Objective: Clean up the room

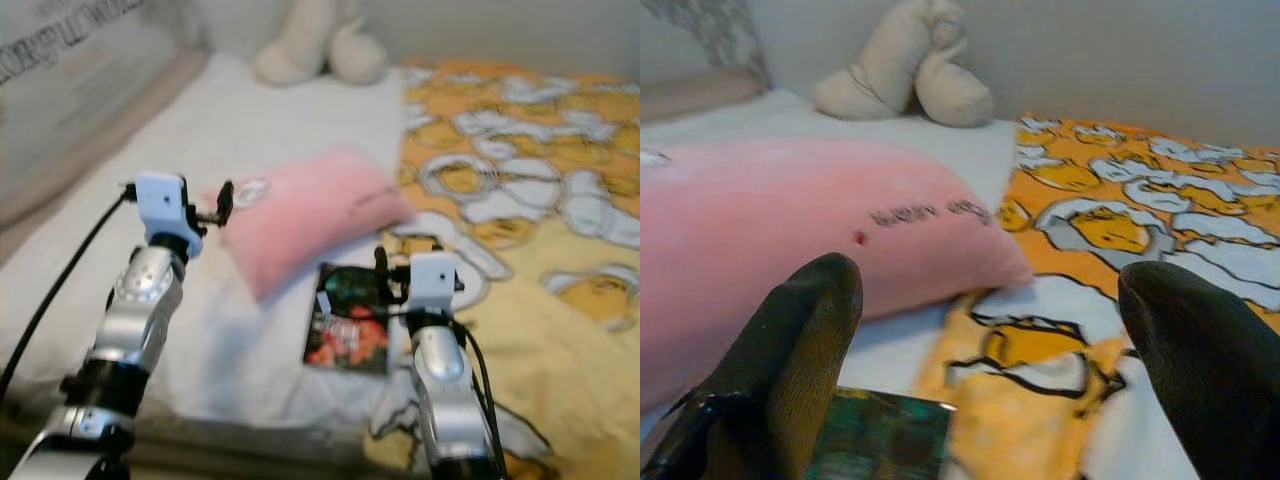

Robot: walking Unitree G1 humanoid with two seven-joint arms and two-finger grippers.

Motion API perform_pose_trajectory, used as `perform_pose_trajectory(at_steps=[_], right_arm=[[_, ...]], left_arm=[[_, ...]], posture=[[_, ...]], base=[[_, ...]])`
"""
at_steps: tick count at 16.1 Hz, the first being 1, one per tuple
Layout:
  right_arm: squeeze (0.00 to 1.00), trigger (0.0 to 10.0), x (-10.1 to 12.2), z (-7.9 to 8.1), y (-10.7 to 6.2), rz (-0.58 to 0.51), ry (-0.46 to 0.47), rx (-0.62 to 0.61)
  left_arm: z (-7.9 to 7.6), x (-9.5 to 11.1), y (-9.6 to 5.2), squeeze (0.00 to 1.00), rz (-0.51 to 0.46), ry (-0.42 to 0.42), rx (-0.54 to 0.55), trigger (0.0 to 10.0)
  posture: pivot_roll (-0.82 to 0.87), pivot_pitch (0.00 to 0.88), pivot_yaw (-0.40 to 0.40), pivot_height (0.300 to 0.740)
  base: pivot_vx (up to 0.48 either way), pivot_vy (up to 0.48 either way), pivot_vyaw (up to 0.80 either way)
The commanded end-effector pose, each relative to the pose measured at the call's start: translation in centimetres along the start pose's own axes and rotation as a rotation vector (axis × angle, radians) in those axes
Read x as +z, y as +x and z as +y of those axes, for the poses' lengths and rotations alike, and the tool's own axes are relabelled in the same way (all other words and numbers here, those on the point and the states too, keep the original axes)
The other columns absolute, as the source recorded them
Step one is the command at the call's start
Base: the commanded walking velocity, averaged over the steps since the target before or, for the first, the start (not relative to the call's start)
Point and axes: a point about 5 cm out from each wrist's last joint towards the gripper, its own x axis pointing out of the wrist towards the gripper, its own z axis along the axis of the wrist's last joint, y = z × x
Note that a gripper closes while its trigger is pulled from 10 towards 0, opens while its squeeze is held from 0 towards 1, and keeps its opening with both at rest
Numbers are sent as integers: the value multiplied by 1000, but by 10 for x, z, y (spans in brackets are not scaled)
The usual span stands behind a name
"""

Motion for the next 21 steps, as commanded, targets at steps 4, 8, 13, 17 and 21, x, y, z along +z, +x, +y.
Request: perform_pose_trajectory(at_steps=[4,8,13,17,21], right_arm=[[0,10000,4,0,-6,-23,-13,22],[0,10000,-11,-12,-34,50,-54,35],[0,10000,-5,-34,-106,137,-93,-64],[0,10000,7,-46,-155,223,-116,-121],[0,10000,20,-40,-176,255,-124,-88]], left_arm=[[25,-11,28,0,193,83,44,10000],[38,8,56,0,260,-20,50,10000],[8,13,67,0,322,43,-86,10000],[24,-8,56,0,417,21,5,10000],[17,-23,49,0,487,130,-3,10000]], posture=[[-140,0,31,740],[-202,0,29,740],[-400,170,46,740],[-478,290,52,740],[-505,321,45,740]], base=[[120,0,0],[0,0,0],[0,0,0],[0,0,0],[0,0,0]])
